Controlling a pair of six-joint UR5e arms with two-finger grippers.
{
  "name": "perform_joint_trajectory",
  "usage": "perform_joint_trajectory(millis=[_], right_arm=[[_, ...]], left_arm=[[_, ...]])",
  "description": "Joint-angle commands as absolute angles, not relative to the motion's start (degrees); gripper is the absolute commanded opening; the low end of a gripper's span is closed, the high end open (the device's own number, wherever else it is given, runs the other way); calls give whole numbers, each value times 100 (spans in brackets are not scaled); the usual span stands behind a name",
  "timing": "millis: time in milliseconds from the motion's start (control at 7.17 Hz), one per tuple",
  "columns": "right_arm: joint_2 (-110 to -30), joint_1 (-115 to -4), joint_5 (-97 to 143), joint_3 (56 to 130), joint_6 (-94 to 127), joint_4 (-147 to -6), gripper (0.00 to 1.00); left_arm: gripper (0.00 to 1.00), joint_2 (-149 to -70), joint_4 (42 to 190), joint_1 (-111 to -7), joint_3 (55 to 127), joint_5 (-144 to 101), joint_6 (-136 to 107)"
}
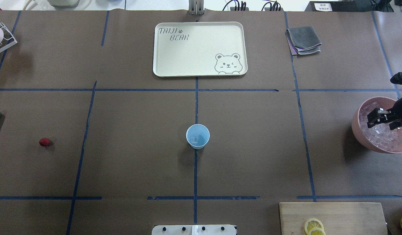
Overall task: Mash ice and strawberries in cup
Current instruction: 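Lower the right gripper into the bowl and grasp another ice cube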
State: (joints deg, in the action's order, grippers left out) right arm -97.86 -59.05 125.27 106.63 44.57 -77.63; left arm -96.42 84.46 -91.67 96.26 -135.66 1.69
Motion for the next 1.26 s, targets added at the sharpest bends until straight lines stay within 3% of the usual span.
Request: perform_joint_trajectory(millis=[0,698,837,1116], right_arm=[[-9808,-5862,12533,10661,4544,-7787,73],[-9853,-5862,12507,10652,4544,-7796,67],[-9853,-5862,12498,10652,4553,-7796,60],[-9844,-5862,12463,10687,4553,-7796,14]], left_arm=[[100,-9642,8446,-9167,9624,-13570,167],[100,-9642,8446,-9167,9677,-13570,167],[100,-9642,8446,-9167,9685,-13570,167],[100,-9642,8438,-9167,9686,-13570,167]])
